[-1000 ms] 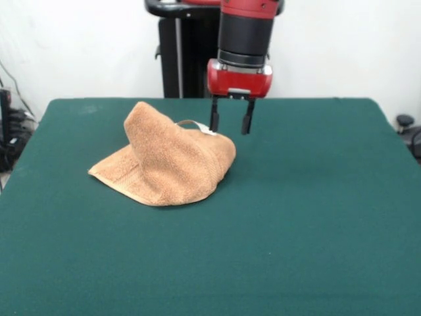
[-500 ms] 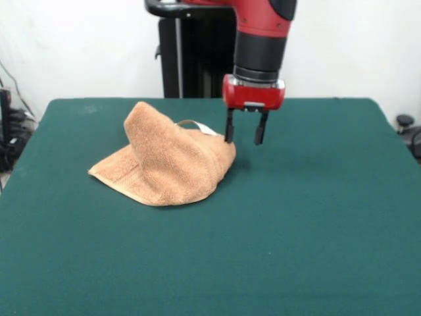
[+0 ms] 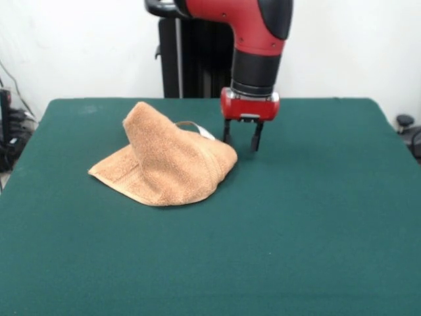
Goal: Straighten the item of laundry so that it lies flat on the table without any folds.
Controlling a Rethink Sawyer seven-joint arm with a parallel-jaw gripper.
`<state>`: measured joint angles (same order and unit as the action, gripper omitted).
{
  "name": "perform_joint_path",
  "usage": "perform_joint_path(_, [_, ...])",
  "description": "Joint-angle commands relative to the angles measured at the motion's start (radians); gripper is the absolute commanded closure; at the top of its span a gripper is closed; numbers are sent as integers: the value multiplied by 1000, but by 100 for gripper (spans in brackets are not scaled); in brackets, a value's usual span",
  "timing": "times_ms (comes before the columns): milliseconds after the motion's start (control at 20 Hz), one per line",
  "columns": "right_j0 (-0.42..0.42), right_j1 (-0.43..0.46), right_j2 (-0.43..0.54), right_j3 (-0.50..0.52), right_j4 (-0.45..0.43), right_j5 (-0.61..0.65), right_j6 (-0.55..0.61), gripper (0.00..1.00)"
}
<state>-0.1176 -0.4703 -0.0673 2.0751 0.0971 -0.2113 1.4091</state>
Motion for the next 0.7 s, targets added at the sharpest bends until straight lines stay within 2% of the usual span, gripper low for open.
perform_joint_path(50, [-29, 59, 97, -47, -16, -68, 246, 0])
perform_joint_path(700, [-60, -2, 104, -31, -38, -24, 236, 0])
